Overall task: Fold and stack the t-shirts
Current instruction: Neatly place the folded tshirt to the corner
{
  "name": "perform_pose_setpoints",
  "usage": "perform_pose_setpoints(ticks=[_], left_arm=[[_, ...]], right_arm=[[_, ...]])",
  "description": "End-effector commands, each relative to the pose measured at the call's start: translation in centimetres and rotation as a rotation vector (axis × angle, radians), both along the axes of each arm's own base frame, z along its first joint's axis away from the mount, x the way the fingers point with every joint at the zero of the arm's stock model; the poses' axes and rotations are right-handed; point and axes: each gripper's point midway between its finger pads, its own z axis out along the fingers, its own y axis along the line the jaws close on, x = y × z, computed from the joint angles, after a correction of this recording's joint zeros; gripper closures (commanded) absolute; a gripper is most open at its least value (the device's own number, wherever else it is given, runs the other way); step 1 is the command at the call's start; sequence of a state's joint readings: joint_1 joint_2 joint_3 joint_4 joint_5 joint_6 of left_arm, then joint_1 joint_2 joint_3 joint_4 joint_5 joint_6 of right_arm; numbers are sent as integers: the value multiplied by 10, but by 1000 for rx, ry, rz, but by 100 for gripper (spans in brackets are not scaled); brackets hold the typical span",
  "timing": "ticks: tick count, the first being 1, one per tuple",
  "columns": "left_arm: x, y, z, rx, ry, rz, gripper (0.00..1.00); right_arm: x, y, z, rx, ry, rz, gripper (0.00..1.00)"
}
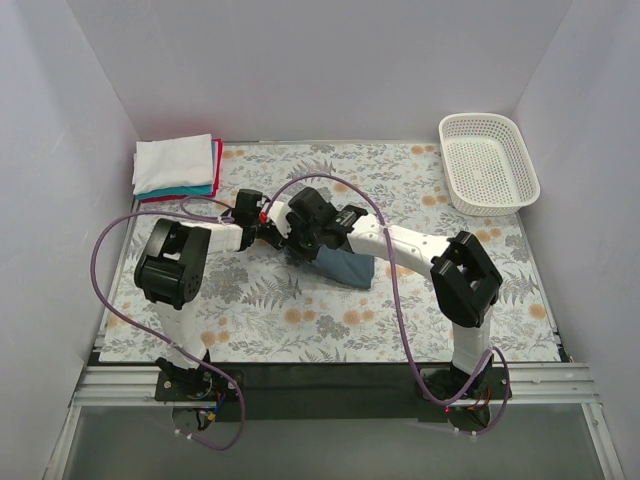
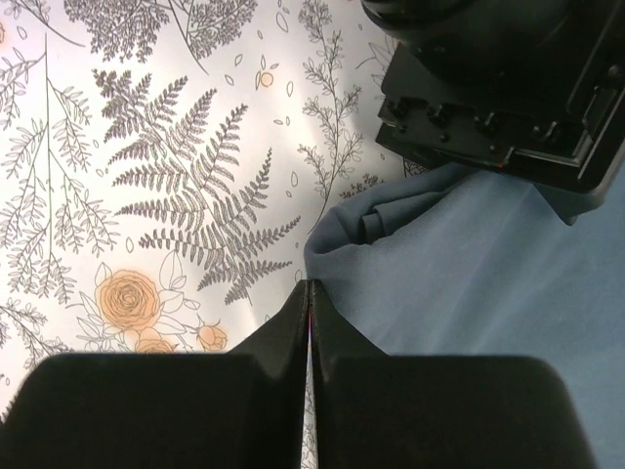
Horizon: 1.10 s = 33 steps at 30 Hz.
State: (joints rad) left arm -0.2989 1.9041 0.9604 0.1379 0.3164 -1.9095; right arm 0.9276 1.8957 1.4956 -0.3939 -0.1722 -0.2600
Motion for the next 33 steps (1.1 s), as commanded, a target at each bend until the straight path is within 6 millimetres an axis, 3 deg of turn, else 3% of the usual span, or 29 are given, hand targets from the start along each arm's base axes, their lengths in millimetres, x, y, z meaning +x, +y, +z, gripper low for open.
perform_pose_setpoints(ticks=[1, 11, 16, 17, 20, 21, 24, 25, 26, 28, 29, 31, 32, 33], left_arm=[[-8, 19, -37, 143, 96, 44, 50], [-5, 11, -38, 174, 70, 4, 63], [7, 13, -25, 253, -12, -43, 100], [8, 16, -23, 275, -30, -55, 100], [13, 24, -14, 359, -103, -99, 100], [16, 28, -8, 416, -162, -152, 100], [31, 48, 5, 590, -252, -207, 100], [44, 54, 16, 646, -286, -190, 100], [49, 59, 20, 690, -303, -207, 100], [62, 78, 26, 821, -345, -245, 100], [76, 84, 42, 869, -383, -235, 100], [93, 104, 50, 986, -409, -262, 100], [112, 109, 71, 1017, -453, -244, 100], [117, 116, 71, 1049, -440, -257, 100]], right_arm=[[8, 19, 22, 77, -14, -11, 99], [13, 31, 29, 111, -5, -18, 99], [24, 38, 32, 120, -20, -38, 99], [24, 39, 32, 120, -13, -39, 99], [29, 30, 34, 119, 1, -67, 62], [30, 26, 36, 122, 2, -78, 35], [39, 3, 43, 122, -11, -116, 8], [44, -7, 54, 137, -22, -138, 4], [44, -17, 49, 127, -11, -149, 2], [49, -32, 62, 152, -24, -161, 2], [49, -38, 62, 148, -27, -167, 2], [50, -54, 64, 135, -43, -175, 2], [50, -60, 63, 126, -46, -183, 2], [48, -67, 57, 113, -37, -189, 2]])
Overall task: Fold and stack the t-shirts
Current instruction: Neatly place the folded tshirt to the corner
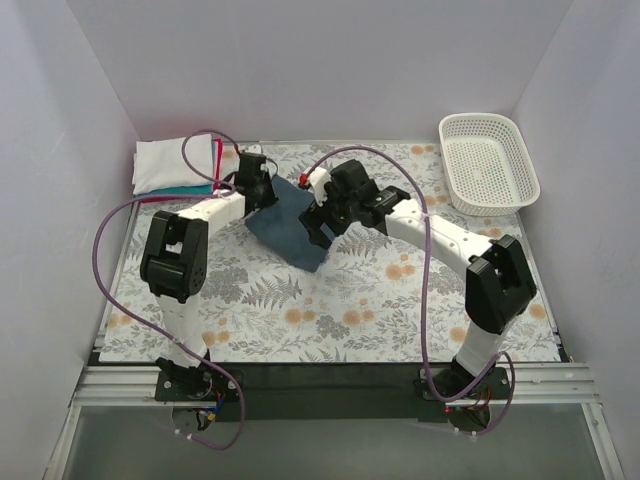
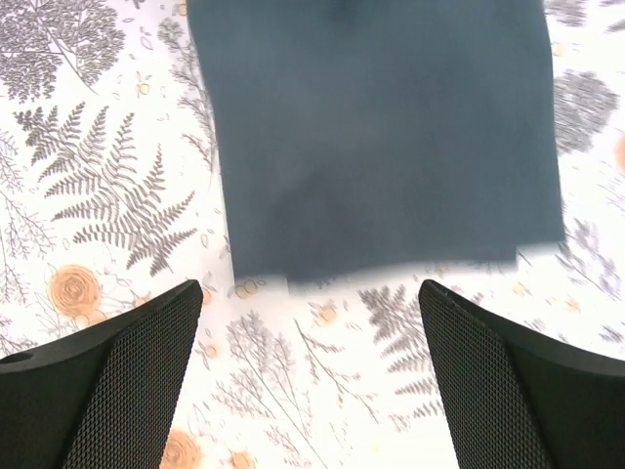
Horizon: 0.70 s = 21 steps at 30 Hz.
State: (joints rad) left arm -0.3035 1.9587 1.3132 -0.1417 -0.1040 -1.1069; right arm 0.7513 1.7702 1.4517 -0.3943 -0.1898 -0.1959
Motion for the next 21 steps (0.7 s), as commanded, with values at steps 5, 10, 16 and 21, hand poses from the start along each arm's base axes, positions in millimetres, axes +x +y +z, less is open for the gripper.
perform_pose_setpoints(ticks=[5, 10, 16, 21], left_arm=[[83, 90, 61, 348, -150, -6, 100], [128, 130, 106, 378, -237, 35, 100], [161, 157, 159, 444, -367, 31, 100], [169, 158, 193, 491, -443, -5, 100]], right_arm=[[-6, -34, 18, 24, -33, -11, 2], [-6, -42, 14, 15, -32, -23, 2], [-6, -44, 13, 8, -24, -30, 2], [-7, -47, 9, -1, -20, -32, 2]])
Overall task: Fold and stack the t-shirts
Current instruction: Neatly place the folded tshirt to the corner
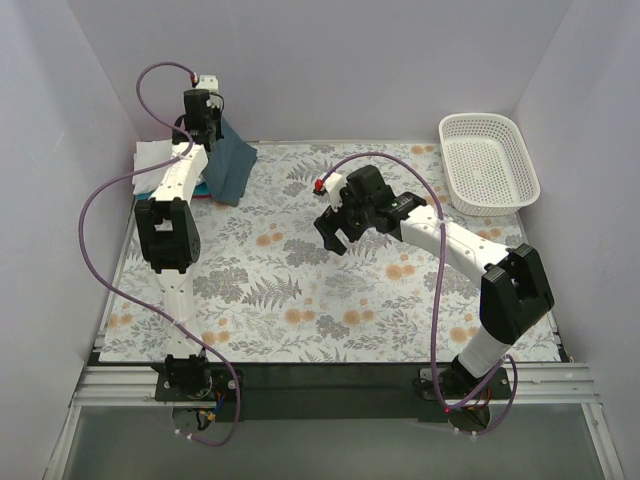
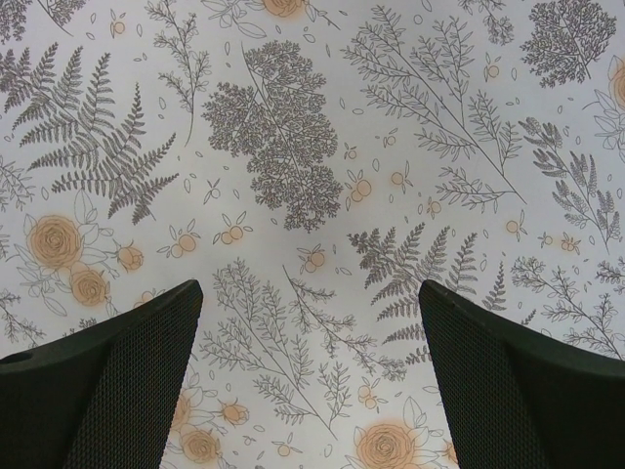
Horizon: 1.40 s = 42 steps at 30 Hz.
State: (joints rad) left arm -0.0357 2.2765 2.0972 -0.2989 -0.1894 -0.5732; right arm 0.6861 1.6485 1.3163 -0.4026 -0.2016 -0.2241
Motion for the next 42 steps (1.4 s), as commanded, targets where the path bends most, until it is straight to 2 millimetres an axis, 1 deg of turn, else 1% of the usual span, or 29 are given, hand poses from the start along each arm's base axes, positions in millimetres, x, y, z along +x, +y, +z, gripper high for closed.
perform_pose_setpoints(ticks=[1, 4, 5, 7, 8, 10, 11, 14, 15, 22, 26, 34, 42], left_arm=[[5, -9, 73, 69, -137, -72, 100], [3, -8, 90, 77, -160, -72, 100], [0, -8, 101, 73, -174, -72, 100], [-5, -10, 108, 78, -174, -80, 100], [-9, -10, 120, 80, -192, -80, 100], [-12, -13, 126, 83, -198, -90, 100], [-16, -13, 135, 86, -209, -91, 100], [-20, -14, 149, 88, -234, -93, 100], [-23, -15, 159, 85, -248, -98, 100], [-37, -26, 191, 87, -291, -129, 100], [-39, -28, 204, 101, -317, -131, 100], [-44, -32, 224, 100, -353, -140, 100], [-42, -27, 221, 129, -350, -123, 100]], right_arm=[[-1, -2, 11, 17, -24, 7, 2], [0, -3, 9, 12, -24, 6, 2], [0, -3, 9, 12, -22, 6, 2], [-1, -2, 9, 13, -22, 10, 2], [0, -1, 10, 17, -22, 10, 2], [1, -1, 9, 17, -20, 9, 2], [0, 0, 9, 16, -18, 10, 2], [2, 0, 11, 20, -18, 8, 2], [2, 1, 11, 21, -19, 8, 2], [2, 1, 10, 18, -18, 8, 2], [2, 1, 7, 14, -13, 8, 2], [2, 1, 5, 12, -4, 7, 2], [3, 3, 3, 10, 3, 6, 2]])
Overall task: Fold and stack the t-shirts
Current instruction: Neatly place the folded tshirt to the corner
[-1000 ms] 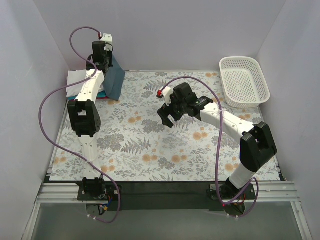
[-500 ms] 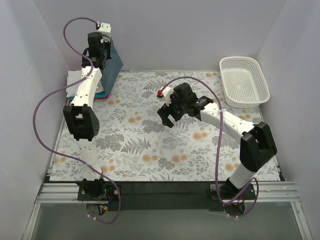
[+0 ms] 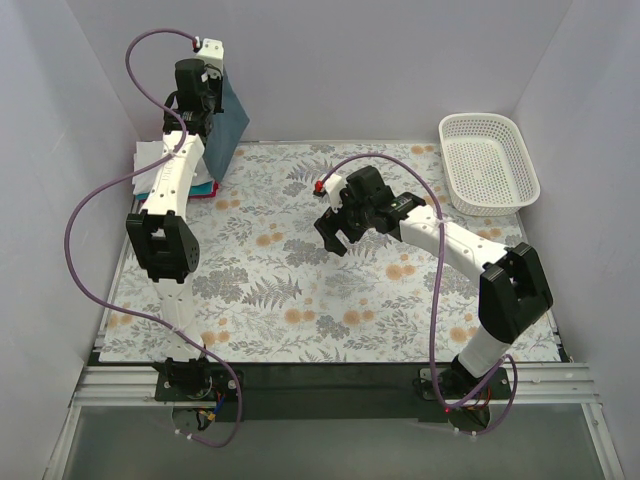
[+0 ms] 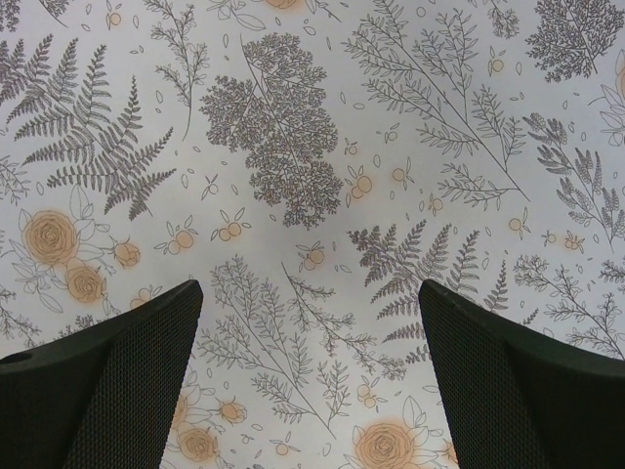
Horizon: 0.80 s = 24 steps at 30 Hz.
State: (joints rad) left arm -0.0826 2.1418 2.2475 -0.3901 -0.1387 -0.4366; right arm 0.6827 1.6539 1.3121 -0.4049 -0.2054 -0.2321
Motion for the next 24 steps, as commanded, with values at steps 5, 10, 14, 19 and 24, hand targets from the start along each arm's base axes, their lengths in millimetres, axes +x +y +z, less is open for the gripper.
perform_pose_setpoints(ticks=[5, 10, 14, 19, 24], left_arm=[[-21, 9, 80, 19, -165, 17, 100], [-21, 17, 76, 27, -156, 38, 100], [-19, 26, 73, 41, -153, 54, 100], [-15, 32, 63, 60, -134, 65, 100], [-10, 45, 53, 73, -120, 81, 100]], right_arm=[[3, 3, 5, 14, 2, -2, 2], [3, 3, 4, 13, 4, -2, 2], [2, 4, 2, 10, 10, -1, 2], [3, 6, 0, 14, 24, -1, 2], [2, 8, -2, 12, 35, 3, 2]])
